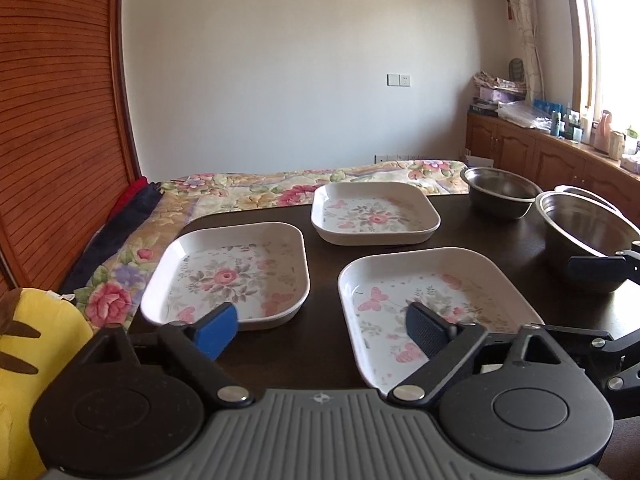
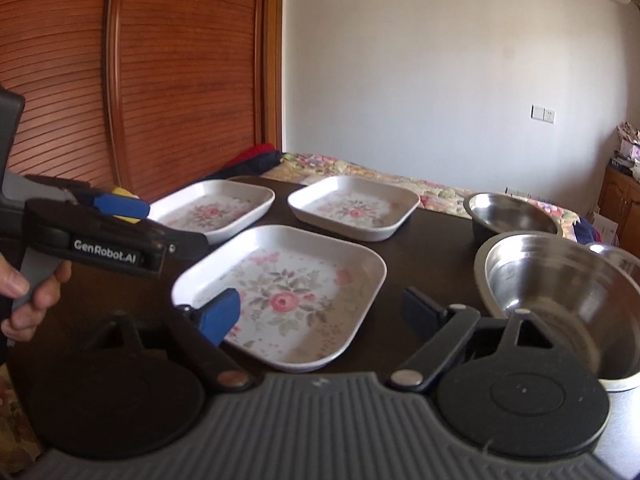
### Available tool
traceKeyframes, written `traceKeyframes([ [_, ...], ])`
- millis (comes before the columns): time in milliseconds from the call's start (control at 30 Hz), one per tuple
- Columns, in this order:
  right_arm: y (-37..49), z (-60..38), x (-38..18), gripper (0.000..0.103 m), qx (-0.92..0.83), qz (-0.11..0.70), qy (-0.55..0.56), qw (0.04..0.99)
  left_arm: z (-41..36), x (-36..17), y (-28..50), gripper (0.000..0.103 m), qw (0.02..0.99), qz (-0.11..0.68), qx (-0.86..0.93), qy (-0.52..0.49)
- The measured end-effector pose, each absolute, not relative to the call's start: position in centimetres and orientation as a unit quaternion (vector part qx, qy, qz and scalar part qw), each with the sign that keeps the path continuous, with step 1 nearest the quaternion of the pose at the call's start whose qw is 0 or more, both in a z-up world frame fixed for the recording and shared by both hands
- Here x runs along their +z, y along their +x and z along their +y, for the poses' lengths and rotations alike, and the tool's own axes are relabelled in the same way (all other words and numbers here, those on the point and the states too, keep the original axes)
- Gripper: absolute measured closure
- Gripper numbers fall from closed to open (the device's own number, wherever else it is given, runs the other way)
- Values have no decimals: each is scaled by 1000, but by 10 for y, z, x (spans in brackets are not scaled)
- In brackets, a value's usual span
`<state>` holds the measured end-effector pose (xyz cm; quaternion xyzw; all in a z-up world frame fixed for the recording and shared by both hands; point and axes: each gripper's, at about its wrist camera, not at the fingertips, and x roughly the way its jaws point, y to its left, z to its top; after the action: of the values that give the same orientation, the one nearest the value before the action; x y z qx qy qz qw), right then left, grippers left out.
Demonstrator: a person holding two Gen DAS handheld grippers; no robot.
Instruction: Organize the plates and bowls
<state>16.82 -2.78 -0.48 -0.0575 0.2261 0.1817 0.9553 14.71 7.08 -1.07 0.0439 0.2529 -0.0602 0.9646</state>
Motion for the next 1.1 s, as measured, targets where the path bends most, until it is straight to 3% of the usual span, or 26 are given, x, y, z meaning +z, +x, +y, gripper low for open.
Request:
traceKeyframes([
  [133, 176, -26, -11, 23, 175, 240, -62, 953, 73, -16, 158, 21, 962, 259, -72, 42],
  [300, 182, -27, -17, 38, 175, 261, -59, 948, 76, -22, 168, 34, 958, 270, -95, 27],
  [867, 191, -31, -23, 71, 168, 282, -56, 943, 72, -35, 183, 75, 947, 301, -114, 2],
  [1100, 195, -34, -26, 74, 172, 287, -45, 941, 73, -38, 182, 81, 946, 304, -112, -5],
])
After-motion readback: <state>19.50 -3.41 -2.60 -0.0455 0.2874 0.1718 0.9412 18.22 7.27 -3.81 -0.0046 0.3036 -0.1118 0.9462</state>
